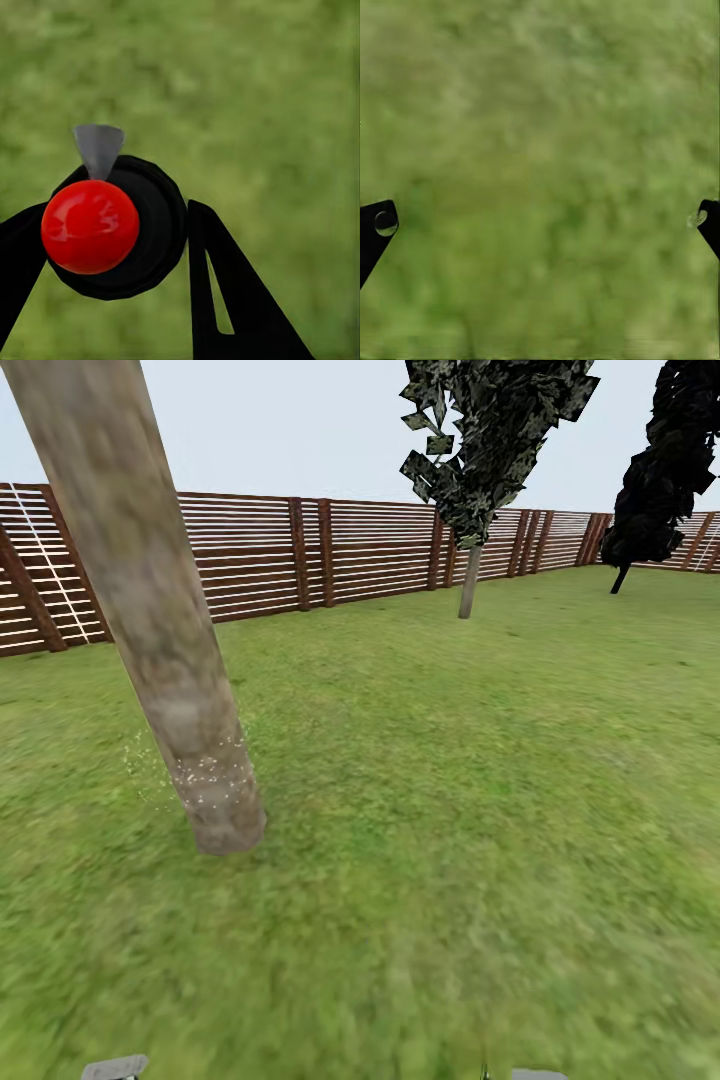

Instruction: In the garden, pick up the pesticide atomizer on the floor and spray pesticide onto both trees until each tree trunk is fully covered.

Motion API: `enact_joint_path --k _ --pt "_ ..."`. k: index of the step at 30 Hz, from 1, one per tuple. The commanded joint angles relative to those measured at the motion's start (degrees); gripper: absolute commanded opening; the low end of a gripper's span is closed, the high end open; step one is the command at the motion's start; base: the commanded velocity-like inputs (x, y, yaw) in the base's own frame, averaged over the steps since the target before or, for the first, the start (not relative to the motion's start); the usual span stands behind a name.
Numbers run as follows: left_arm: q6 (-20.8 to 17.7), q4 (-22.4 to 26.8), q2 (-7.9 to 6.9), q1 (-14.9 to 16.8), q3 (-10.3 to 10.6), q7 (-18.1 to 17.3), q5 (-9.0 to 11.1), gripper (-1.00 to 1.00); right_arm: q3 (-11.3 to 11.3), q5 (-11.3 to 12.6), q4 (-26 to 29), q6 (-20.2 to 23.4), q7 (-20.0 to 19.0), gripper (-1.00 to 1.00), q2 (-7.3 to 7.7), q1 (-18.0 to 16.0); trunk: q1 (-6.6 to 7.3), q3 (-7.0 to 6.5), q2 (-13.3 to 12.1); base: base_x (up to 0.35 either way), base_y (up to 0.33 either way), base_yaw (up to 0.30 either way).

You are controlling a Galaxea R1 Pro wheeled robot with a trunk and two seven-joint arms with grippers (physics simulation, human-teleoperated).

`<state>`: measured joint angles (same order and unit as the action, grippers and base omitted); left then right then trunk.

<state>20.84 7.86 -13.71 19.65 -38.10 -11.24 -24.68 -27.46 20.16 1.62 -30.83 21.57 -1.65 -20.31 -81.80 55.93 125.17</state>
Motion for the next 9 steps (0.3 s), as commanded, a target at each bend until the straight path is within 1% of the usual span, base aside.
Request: enact_joint_path --k 1,9 --pt "0.2 0.0 0.0 0.0 -0.5 -0.3 -0.4 -1.0 -0.6 0.3 0.0 -0.1 0.2 1.0 -0.07 0.5 0.01 0.04 0.0 0.0 0.0 0.0" --pt "0.2 -0.3 -0.02 0.0 -0.6 -0.3 -0.4 -1.0 -0.6 0.3 0.1 -0.1 0.2 1.0 -0.08 1.1 0.01 0.04 0.0 0.0 0.0 0.0"
